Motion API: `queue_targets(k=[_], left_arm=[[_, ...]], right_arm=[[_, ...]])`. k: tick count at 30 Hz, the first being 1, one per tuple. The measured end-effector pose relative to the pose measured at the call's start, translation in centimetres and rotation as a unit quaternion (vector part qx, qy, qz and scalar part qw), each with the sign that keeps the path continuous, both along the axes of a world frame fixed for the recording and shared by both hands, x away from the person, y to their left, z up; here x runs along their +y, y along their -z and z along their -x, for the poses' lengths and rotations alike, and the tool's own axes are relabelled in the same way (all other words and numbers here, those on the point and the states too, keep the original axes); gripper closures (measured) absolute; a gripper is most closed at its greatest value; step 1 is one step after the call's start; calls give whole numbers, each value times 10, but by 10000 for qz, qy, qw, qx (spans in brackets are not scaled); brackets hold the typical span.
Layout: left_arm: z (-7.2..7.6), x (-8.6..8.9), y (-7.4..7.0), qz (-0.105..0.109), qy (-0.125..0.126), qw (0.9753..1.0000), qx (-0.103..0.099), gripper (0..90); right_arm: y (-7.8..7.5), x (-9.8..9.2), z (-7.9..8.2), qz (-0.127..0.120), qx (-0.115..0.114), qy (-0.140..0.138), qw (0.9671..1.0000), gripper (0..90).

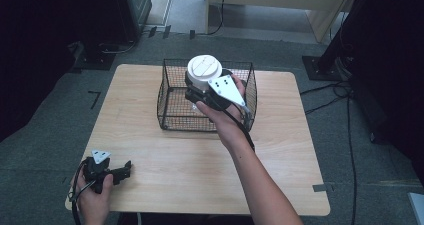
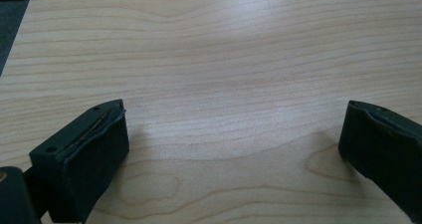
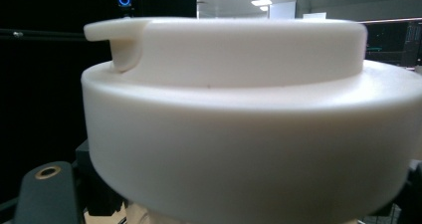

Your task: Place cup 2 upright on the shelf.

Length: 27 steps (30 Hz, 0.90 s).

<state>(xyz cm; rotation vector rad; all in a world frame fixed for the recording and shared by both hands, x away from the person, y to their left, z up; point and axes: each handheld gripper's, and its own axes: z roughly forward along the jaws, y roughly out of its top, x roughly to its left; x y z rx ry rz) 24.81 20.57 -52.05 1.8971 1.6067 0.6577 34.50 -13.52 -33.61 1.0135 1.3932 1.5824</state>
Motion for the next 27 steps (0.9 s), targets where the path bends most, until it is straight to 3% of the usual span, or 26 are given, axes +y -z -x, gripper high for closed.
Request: queue_targets(k=[14, 17, 27], left_arm=[[0, 0, 0, 2, -4, 10000, -9, 0], [0, 0, 0, -1, -2, 10000, -7, 0], [0, 0, 0, -17, 9, 10000, 5, 0]], right_arm=[[0, 20, -33, 70, -11, 52, 10000, 157], [6, 25, -43, 17, 70, 119, 9999, 157], [28, 38, -65, 180, 242, 124, 9995, 157]])
